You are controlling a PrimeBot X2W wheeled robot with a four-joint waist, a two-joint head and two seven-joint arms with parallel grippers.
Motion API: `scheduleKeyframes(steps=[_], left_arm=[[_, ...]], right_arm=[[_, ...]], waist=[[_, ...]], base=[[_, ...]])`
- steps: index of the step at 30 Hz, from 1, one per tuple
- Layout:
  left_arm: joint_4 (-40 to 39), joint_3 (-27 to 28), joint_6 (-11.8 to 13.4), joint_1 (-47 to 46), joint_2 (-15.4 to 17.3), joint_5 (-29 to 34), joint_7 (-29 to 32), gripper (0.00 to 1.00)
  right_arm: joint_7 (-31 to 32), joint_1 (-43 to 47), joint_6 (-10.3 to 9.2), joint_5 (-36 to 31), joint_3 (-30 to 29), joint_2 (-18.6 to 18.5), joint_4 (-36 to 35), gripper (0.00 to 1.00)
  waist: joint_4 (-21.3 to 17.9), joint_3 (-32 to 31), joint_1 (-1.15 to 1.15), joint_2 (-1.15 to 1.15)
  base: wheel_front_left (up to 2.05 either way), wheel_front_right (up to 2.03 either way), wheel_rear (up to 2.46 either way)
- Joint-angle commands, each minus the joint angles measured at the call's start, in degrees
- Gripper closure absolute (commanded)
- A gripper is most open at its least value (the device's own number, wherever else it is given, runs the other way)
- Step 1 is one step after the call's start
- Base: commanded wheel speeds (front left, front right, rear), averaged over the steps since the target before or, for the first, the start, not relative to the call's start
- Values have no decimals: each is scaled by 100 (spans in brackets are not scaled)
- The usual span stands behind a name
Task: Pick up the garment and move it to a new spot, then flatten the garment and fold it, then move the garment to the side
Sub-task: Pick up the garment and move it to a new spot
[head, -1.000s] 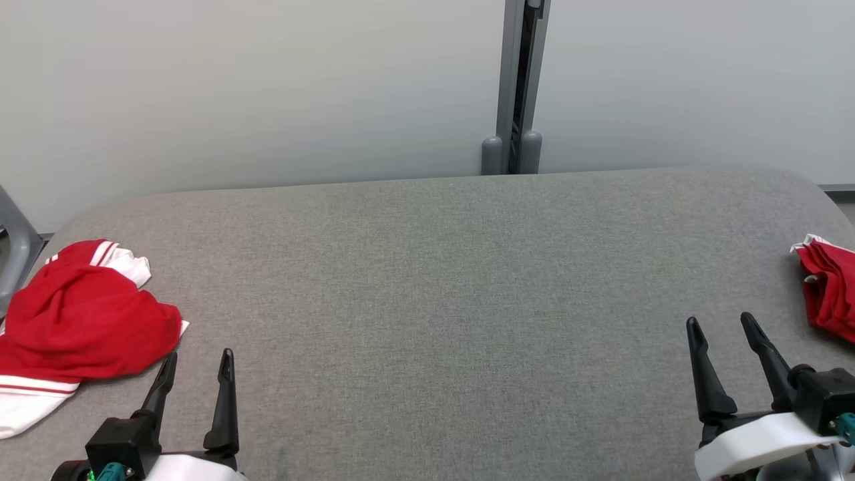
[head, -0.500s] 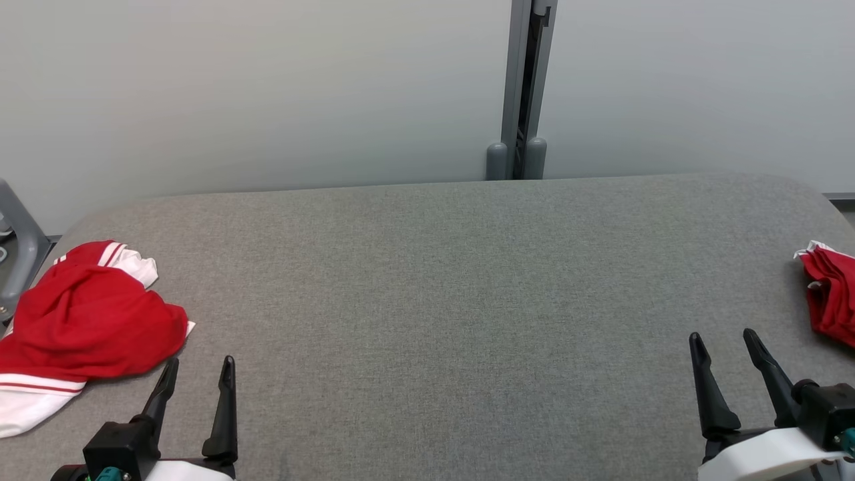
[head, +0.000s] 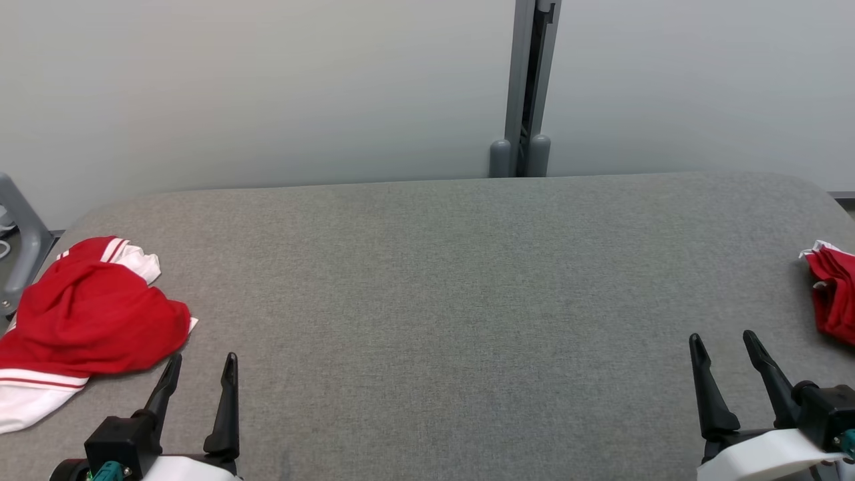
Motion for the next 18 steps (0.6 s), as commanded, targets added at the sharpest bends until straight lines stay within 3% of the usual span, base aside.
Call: scheduleKeyframes(steps=[1,6,18], left_arm=[[-10,4,-14,-118,32,-17,-11,0],[36,-32,-51,-288,3,-61,-47,0],[173,99,-101,-661,78,-152,-193,0]], right_arm=[[-34,-2,-2,39,-6,-3,14,0],[-8,-29,-2,22,47,-1,-54,0],[16,-93,-2,113,271,2,-195,0]], waist=[[49,7,0,0],[359,40,0,0],[1560,85,0,0]], base=[[0,0,0],[0,0,0],[0,0,0]])
